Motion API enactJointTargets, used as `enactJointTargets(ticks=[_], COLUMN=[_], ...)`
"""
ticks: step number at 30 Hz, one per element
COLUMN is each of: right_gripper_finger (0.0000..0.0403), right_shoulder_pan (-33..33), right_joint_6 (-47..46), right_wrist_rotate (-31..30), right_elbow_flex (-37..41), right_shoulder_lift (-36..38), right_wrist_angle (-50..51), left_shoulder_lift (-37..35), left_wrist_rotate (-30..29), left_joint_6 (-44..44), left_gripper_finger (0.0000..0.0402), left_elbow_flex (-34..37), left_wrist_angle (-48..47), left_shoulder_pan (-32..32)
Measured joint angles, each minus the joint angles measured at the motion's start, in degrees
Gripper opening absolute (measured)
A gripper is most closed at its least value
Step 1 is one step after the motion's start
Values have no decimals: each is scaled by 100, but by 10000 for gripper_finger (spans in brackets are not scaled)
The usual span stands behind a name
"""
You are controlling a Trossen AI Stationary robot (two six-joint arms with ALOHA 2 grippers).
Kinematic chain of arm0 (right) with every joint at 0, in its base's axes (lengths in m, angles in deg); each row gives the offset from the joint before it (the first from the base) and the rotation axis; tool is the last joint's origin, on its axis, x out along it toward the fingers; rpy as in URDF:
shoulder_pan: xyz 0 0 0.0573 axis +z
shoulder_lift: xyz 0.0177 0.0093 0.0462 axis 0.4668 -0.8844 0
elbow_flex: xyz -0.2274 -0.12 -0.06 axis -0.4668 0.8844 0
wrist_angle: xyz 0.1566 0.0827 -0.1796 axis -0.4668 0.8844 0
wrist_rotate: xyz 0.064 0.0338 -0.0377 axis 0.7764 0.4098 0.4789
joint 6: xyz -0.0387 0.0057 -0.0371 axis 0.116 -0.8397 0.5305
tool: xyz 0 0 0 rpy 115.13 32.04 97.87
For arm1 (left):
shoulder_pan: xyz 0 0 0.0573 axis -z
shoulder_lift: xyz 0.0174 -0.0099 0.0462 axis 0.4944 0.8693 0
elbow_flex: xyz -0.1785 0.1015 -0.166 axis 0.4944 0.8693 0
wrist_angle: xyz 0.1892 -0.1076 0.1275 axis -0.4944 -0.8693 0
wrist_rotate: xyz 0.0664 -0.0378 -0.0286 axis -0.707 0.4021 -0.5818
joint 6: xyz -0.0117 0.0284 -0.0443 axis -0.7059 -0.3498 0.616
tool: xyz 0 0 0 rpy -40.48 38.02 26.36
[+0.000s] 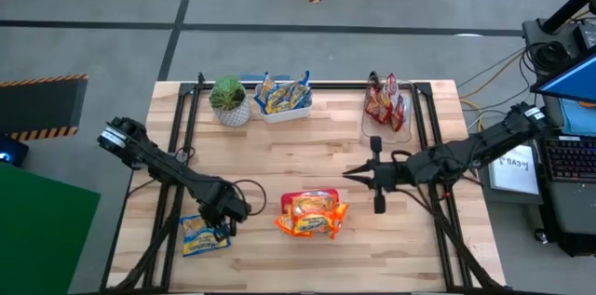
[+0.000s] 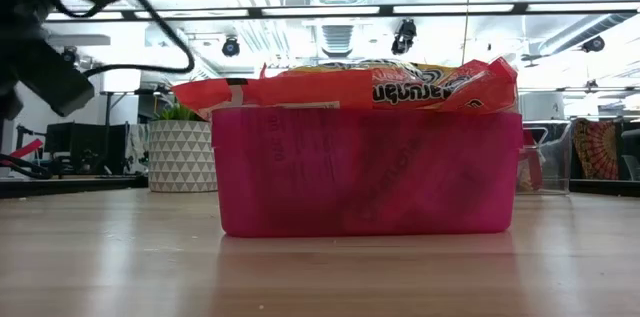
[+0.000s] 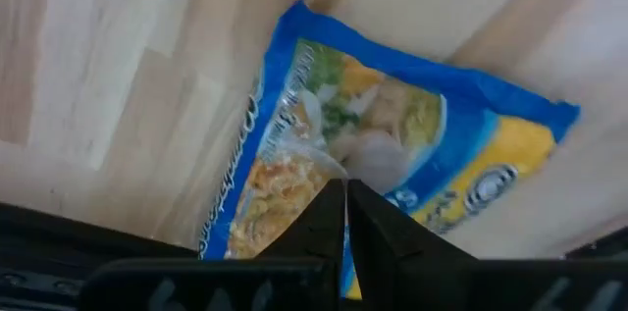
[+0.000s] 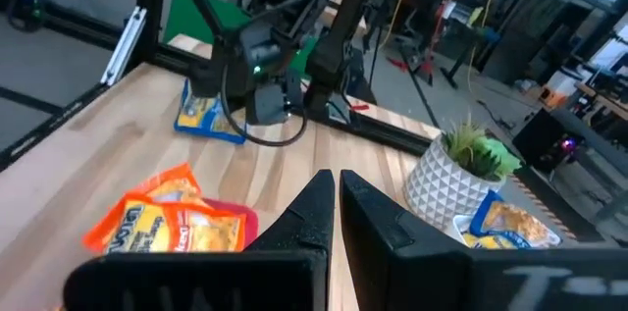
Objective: Sort Maruchan noodles
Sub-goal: Put the blue noodle pack into the white bin
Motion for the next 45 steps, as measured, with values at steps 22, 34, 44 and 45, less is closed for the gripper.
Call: enactJointTargets(ticks=[22, 34, 44, 45], right_gripper_finger=[13, 13, 13, 13], right_shoulder_pan=[0, 0, 0, 0], right_joint_6=[71, 52, 112, 123], right_wrist_rotate=[13, 13, 13, 11], right_elbow_flex=[89, 89, 89, 89], right_shoulder_lift=[313, 297, 297, 297], right_wrist_angle=[221, 229, 275, 275], left_shoulder_lift=[-3, 8, 47, 63], left_wrist_rotate=[-4916, -4839, -4831, -4831], left_joint_6=[-3940, -5564, -5499, -5512], left_gripper_finger=[0, 0, 48, 62], left_elbow_flex=[-1253, -718, -379, -365], left_wrist_angle=[1168, 3086, 3505, 3487], left_shoulder_pan=[-343, -1428, -2311, -2333])
